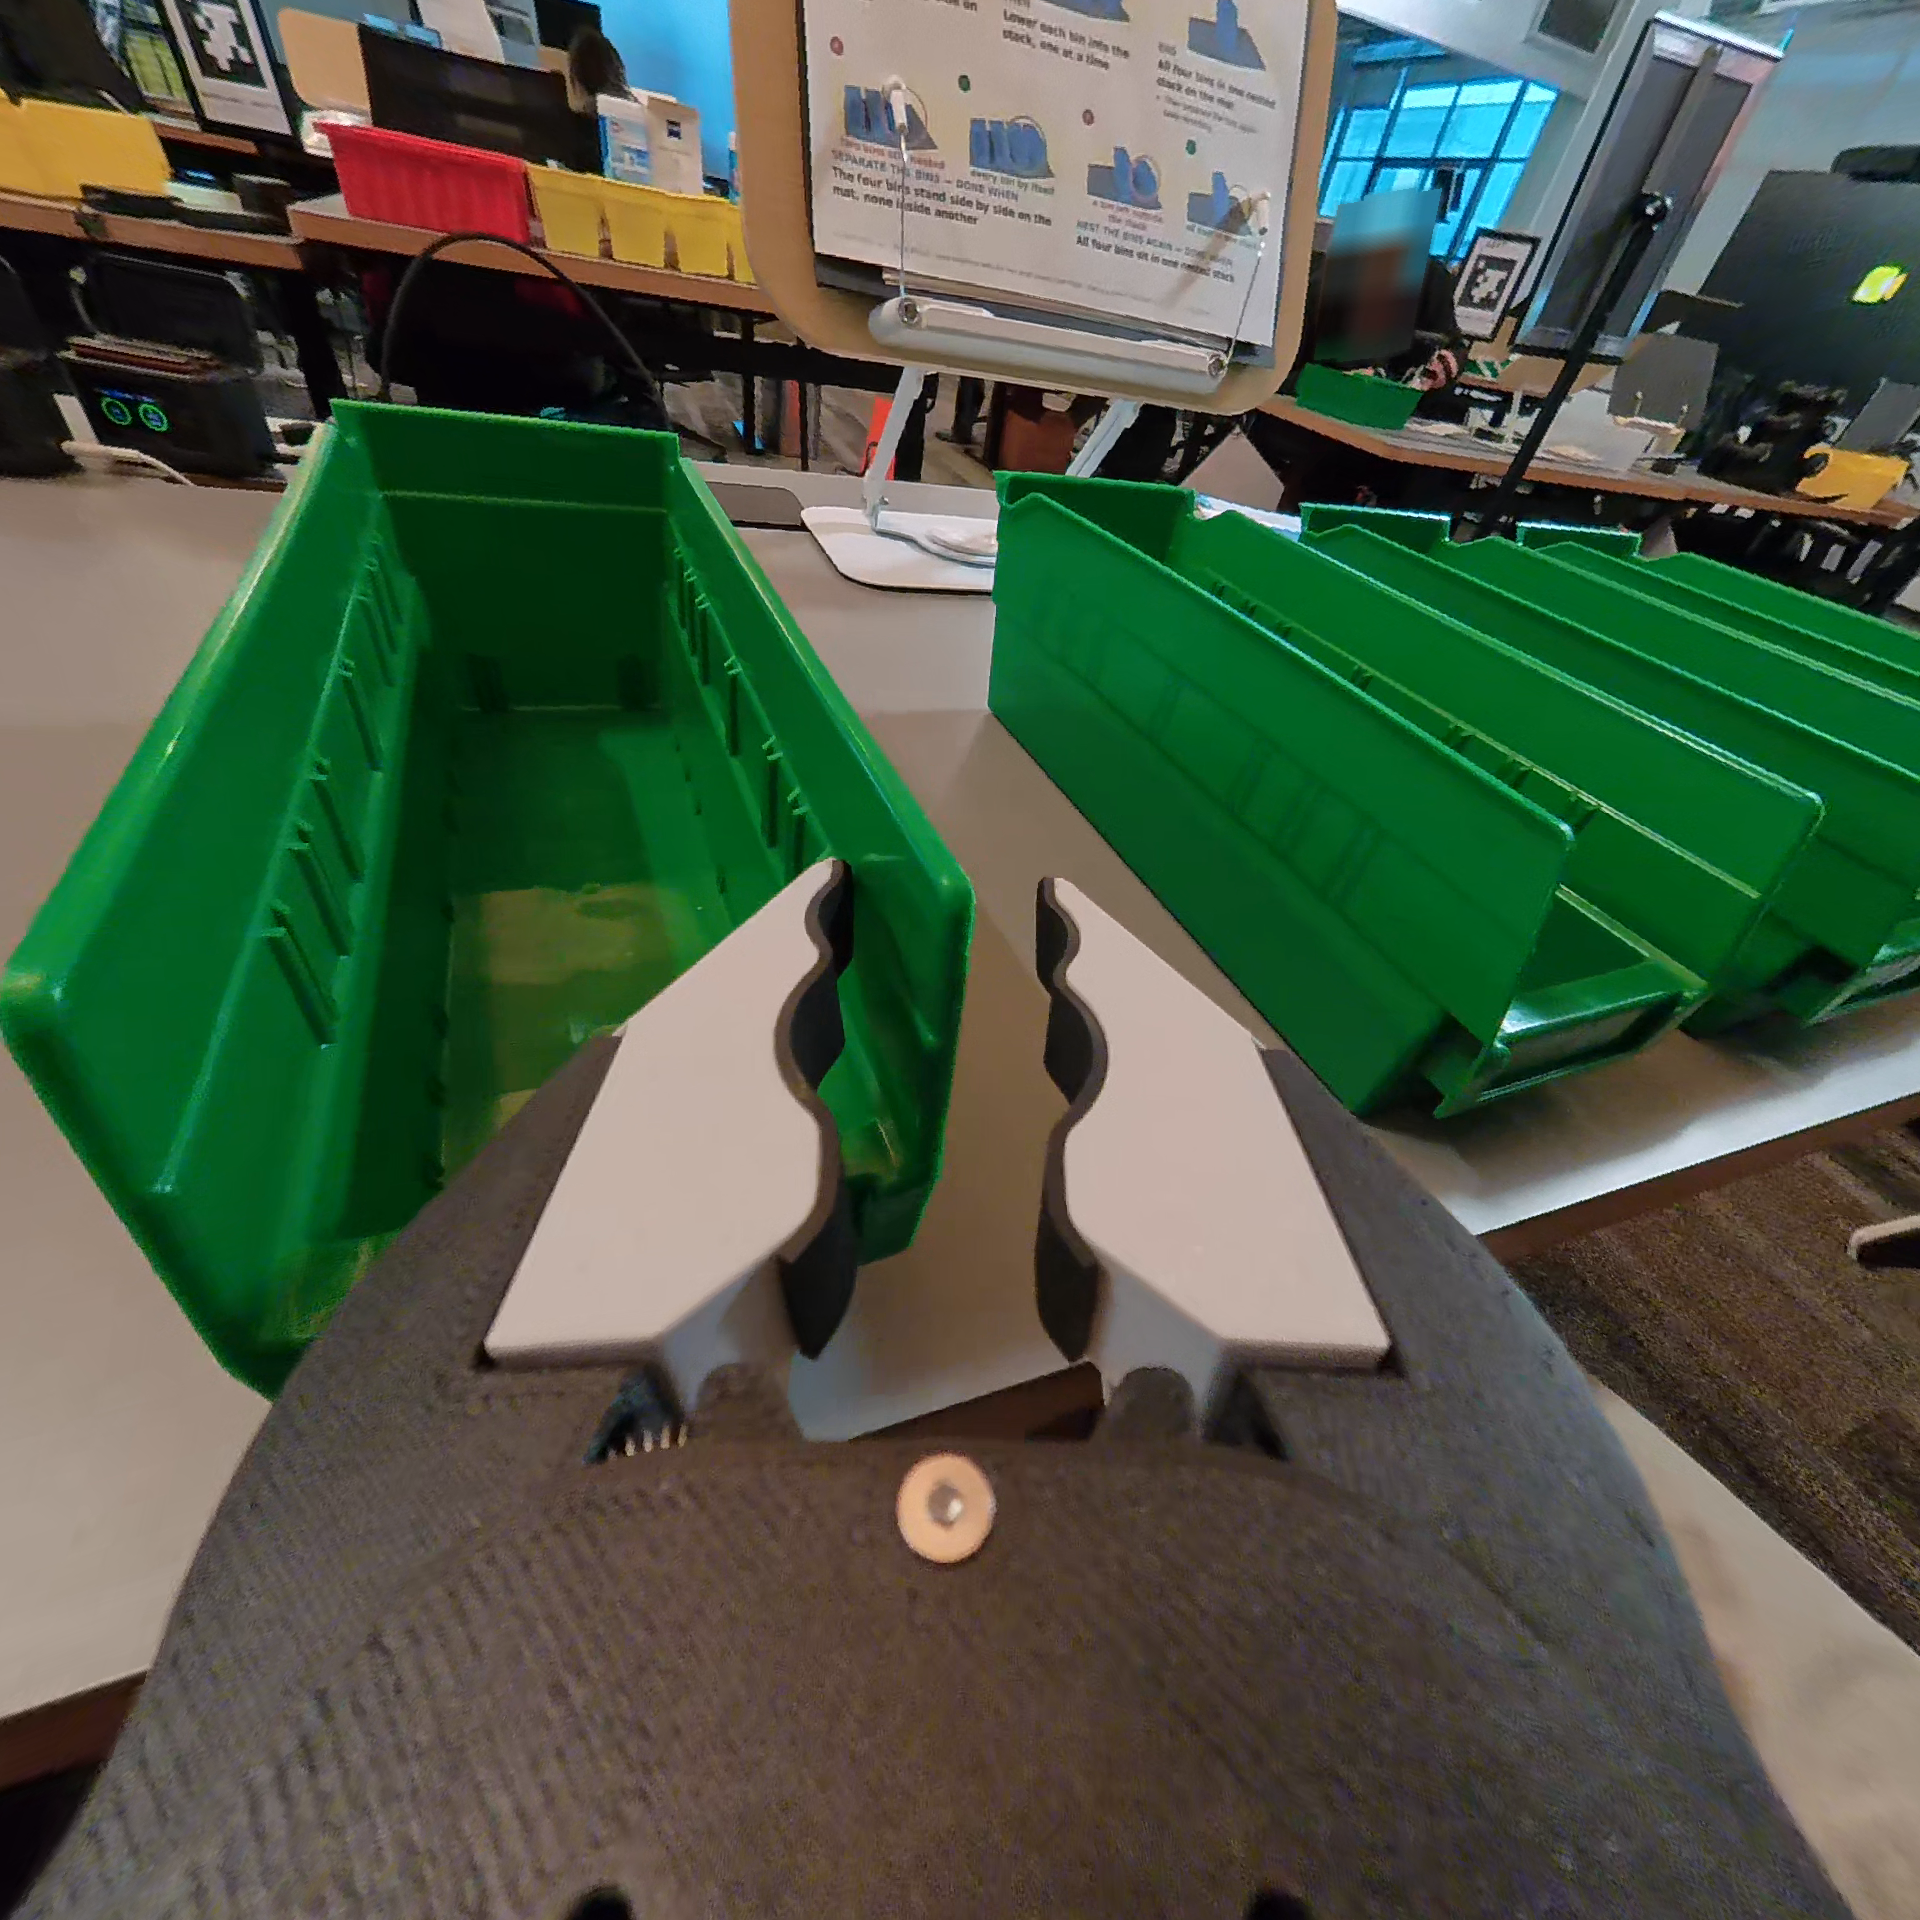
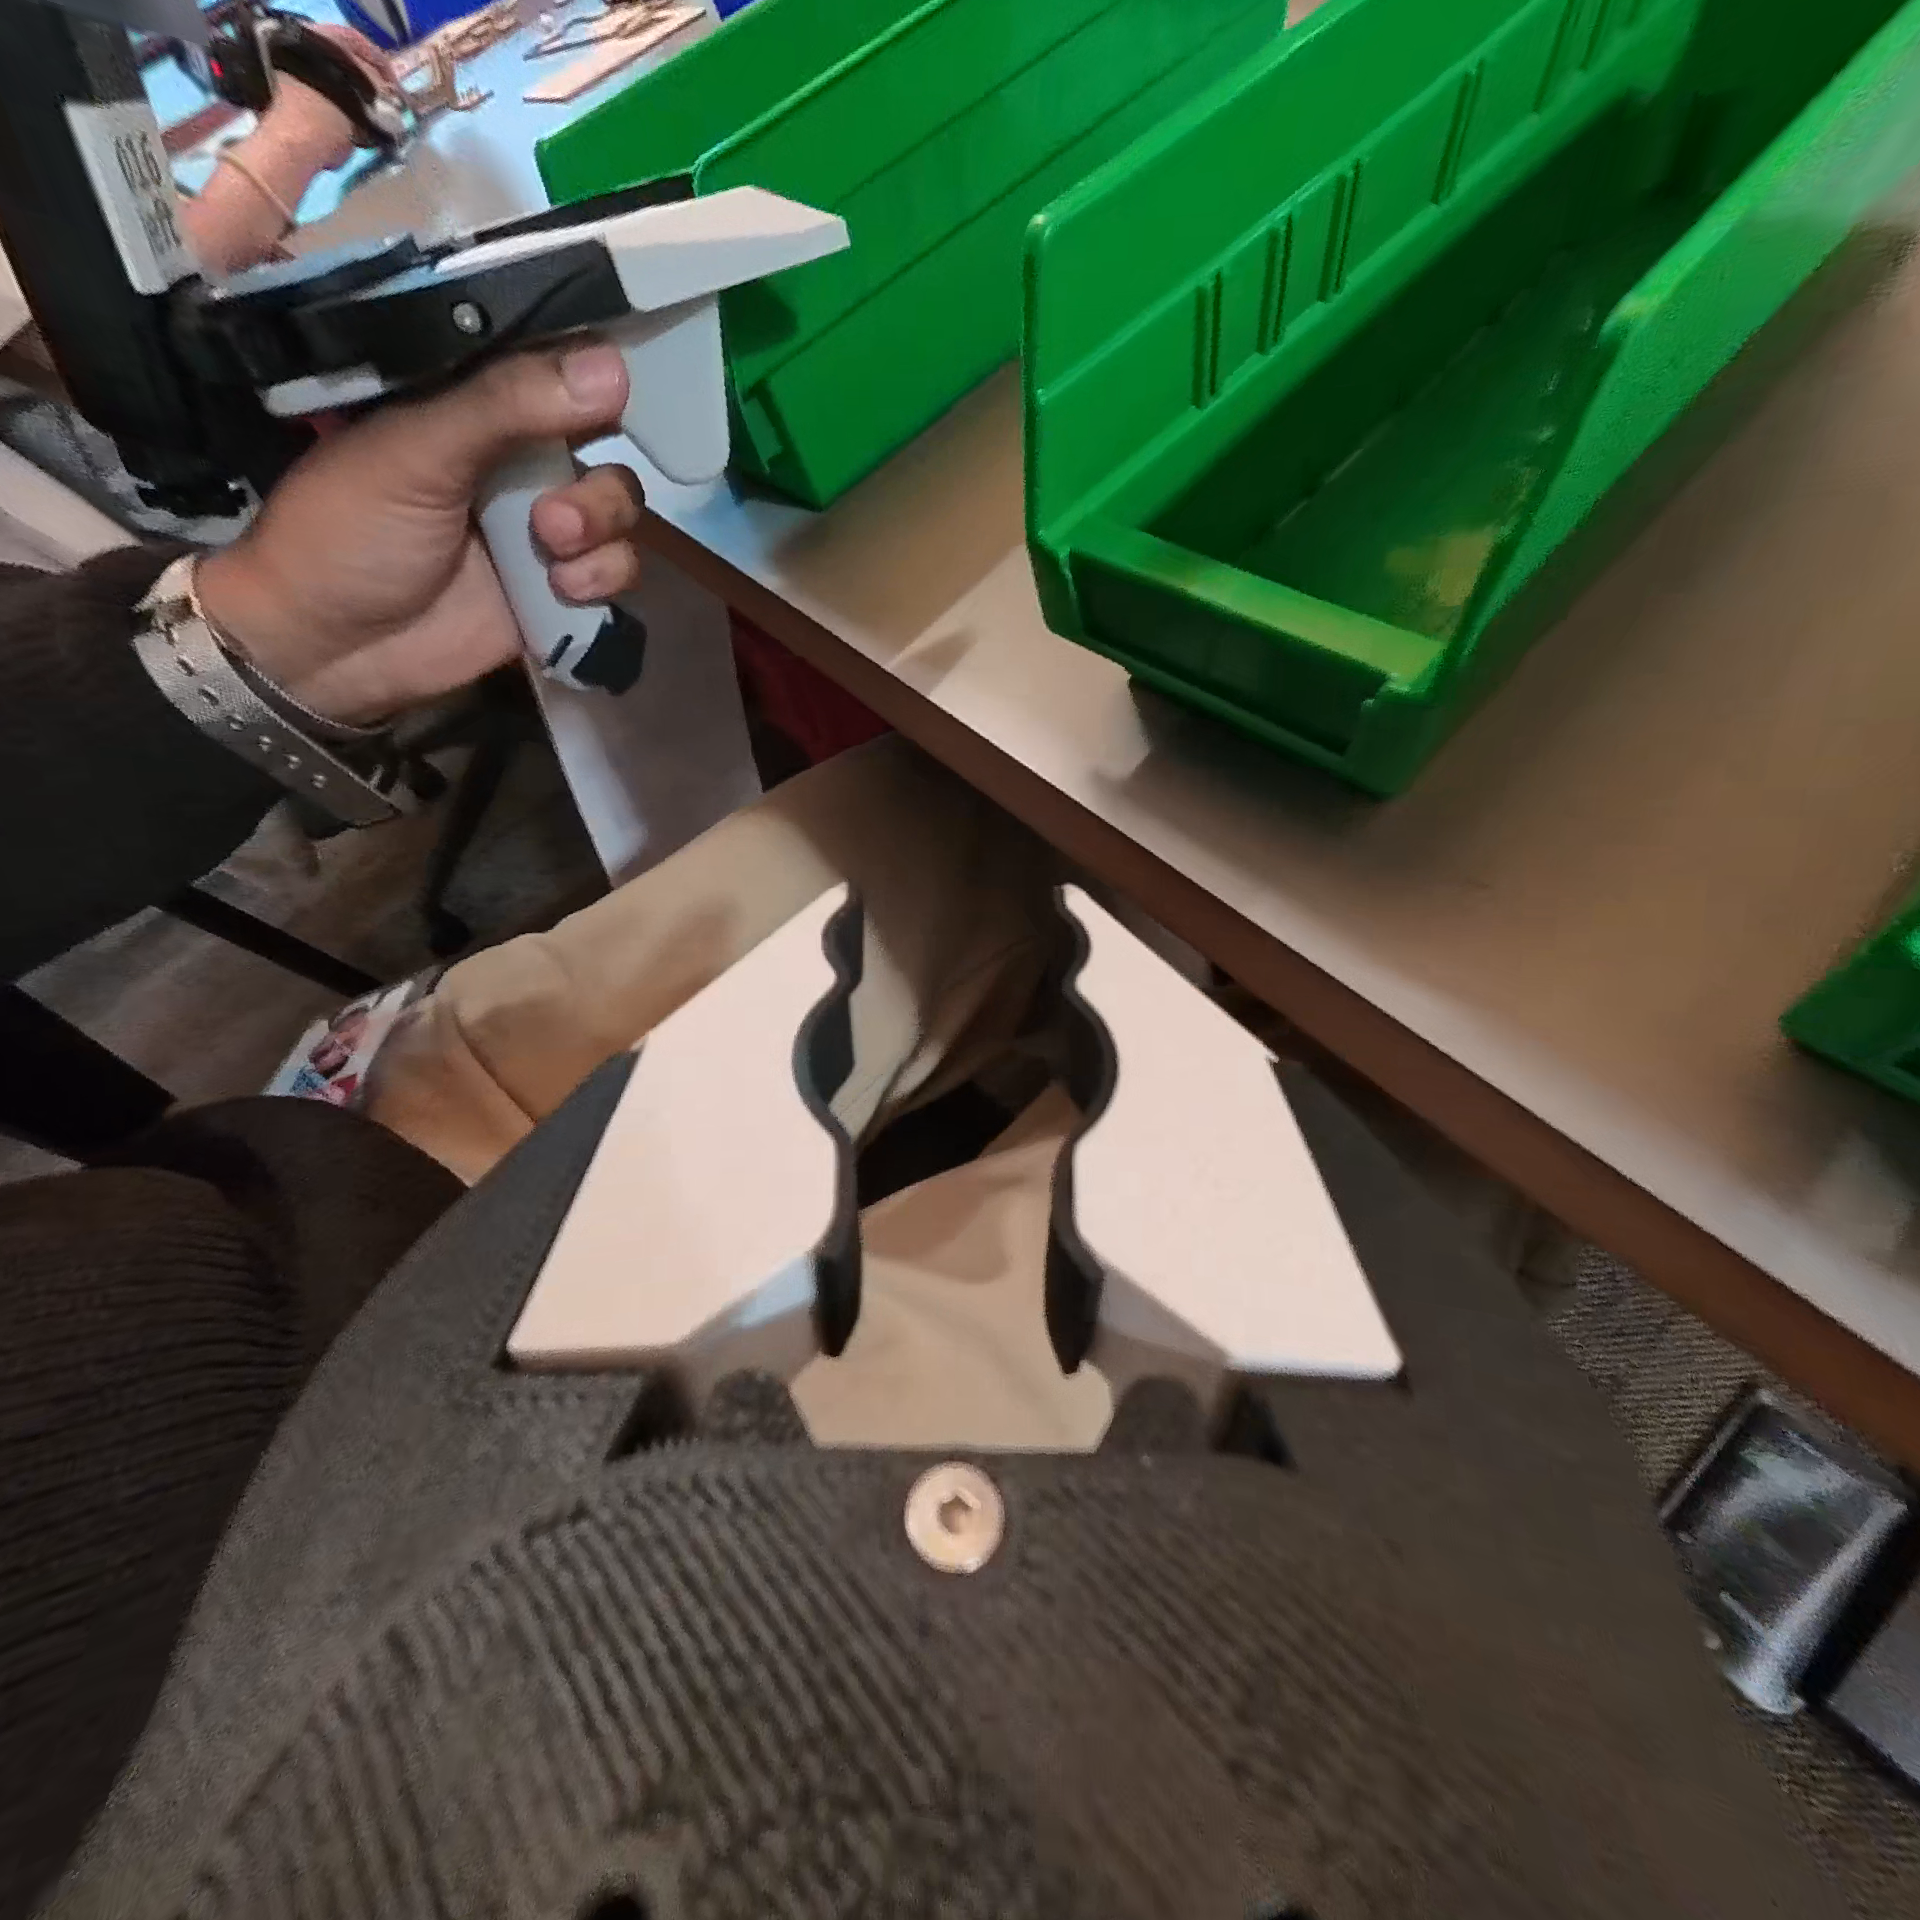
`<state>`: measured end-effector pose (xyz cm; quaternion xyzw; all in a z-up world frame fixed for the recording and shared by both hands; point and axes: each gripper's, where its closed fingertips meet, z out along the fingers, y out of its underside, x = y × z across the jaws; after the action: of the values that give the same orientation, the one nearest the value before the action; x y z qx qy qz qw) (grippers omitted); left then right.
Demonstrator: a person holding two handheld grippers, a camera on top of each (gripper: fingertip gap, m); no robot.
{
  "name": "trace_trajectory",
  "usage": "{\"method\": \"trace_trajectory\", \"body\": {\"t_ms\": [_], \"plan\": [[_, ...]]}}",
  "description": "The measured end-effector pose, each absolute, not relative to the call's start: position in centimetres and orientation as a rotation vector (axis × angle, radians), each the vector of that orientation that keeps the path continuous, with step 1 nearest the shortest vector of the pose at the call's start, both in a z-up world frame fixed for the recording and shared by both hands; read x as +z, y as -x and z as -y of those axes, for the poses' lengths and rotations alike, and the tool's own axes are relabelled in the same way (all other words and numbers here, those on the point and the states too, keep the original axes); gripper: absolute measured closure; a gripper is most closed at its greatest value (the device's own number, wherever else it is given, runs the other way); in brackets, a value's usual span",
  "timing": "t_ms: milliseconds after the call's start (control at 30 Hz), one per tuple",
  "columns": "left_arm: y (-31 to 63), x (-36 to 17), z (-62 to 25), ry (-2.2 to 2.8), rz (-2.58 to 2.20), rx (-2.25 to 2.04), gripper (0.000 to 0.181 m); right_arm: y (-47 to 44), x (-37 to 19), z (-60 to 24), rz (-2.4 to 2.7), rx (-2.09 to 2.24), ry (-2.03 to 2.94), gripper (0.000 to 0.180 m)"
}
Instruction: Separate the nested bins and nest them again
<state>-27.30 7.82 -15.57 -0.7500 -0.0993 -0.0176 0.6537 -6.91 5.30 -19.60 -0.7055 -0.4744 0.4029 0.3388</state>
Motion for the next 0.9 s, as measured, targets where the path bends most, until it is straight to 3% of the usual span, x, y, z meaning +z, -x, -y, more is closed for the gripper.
{"method": "trace_trajectory", "body": {"t_ms": [333,900], "plan": [[27.5,-15.8,-7.8,1.706,0.257,-0.073,0.142,7.2,-19.8,-4.7,1.322,0.956,1.765,0.145],[28.6,-16.5,-7.7,1.742,0.315,-0.102,0.155,7.2,-20.2,-5.0,1.339,0.904,1.763,0.146]]}}
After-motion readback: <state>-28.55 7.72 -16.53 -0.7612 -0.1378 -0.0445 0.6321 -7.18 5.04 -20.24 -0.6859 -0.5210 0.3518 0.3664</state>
